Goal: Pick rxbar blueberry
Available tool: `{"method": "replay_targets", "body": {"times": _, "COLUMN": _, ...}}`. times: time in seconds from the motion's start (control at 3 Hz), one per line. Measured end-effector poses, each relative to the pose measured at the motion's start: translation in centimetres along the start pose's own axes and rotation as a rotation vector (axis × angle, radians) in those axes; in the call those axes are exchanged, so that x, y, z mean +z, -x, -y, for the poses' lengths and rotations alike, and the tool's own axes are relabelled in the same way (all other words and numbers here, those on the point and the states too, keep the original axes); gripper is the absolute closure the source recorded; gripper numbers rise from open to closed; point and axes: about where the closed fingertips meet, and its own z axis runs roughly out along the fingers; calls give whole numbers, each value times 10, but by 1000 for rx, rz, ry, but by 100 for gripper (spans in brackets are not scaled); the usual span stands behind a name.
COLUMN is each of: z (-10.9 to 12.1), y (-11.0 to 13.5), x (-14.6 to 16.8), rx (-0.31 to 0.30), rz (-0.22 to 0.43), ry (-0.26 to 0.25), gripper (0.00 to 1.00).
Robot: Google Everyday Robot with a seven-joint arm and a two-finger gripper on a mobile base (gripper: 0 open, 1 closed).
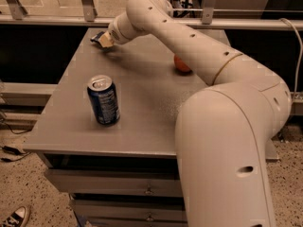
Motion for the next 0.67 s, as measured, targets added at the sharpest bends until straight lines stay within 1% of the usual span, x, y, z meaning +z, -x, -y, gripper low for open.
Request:
{"method": "replay_targets", "body": {"times": 0.33, "z": 5, "y": 27, "x": -29, "rx": -43, "rz": 75, "ry": -13, "gripper": 100}}
{"method": "replay_targets", "body": {"times": 0.67, "z": 1, "y": 52, "x": -74, "rx": -92, "rz": 180, "ry": 8, "gripper": 100}}
